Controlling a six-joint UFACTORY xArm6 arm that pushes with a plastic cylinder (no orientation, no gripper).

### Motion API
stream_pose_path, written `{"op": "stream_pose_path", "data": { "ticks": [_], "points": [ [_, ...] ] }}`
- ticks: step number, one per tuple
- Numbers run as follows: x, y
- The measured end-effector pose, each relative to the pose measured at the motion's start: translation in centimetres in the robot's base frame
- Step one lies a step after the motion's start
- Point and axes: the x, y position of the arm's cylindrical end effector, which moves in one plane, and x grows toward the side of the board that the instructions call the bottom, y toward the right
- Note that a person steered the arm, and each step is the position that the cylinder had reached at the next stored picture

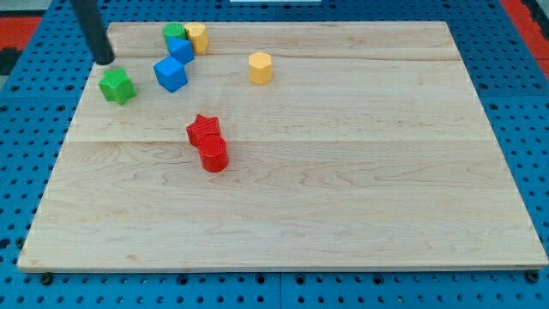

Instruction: Move the green star close to the blue cube

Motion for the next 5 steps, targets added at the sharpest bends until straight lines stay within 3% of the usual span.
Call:
{"op": "stream_pose_path", "data": {
  "ticks": [1,2,3,4,5],
  "points": [
    [4.0,-0.1],
    [7.7,4.6],
    [8.0,4.3],
    [4.7,0.1],
    [3.8,3.9]
  ]
}}
